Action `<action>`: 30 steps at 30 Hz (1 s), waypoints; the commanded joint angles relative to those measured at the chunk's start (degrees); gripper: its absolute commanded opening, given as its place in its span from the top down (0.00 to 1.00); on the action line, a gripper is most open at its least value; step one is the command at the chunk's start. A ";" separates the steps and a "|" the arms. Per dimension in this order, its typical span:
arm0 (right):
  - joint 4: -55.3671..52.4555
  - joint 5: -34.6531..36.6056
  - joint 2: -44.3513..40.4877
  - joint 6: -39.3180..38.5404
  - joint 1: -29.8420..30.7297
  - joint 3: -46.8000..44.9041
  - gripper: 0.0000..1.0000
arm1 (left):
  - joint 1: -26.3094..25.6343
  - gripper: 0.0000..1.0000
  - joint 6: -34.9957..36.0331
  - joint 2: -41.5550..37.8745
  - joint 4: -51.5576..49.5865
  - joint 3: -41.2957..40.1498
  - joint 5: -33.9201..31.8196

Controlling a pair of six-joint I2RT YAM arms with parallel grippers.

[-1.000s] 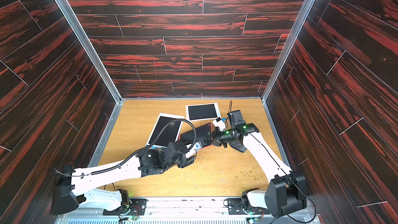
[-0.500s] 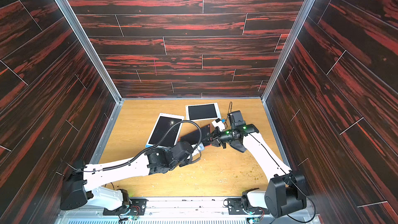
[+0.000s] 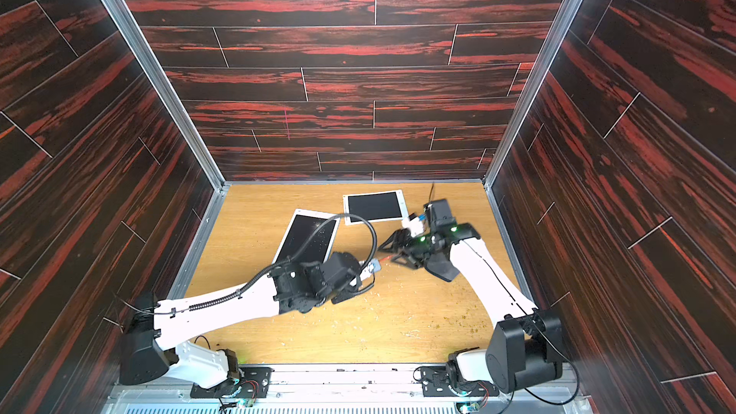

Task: Wipe the drawing tablet
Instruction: Pick up the drawing tablet from the center of the board, then pick up the cleaning item at the center of the board.

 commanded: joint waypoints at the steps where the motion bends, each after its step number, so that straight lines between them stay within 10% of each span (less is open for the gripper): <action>1: -5.94 28.38 2.78 -2.59 -3.11 6.85 0.37 | 4.20 1.00 -4.63 1.57 -6.41 6.36 12.52; 5: -9.37 46.96 10.26 -2.25 -5.83 12.34 0.15 | 12.71 1.00 -13.12 7.69 -11.54 14.27 31.00; 12: -4.64 46.16 16.44 -2.66 -14.81 8.95 0.15 | 22.78 1.00 -25.02 14.66 -6.70 13.58 60.57; 26: 1.61 40.97 30.78 -2.85 -15.82 3.93 0.21 | 26.42 1.00 -27.43 18.07 -8.23 11.15 58.96; 29: 3.15 39.81 30.99 -3.09 -15.82 2.89 0.43 | 26.60 1.00 -27.87 18.46 -8.73 10.76 58.34; 30: 3.57 39.62 30.06 -3.32 -15.90 2.45 0.70 | 26.70 1.00 -28.55 18.48 -8.17 10.07 58.42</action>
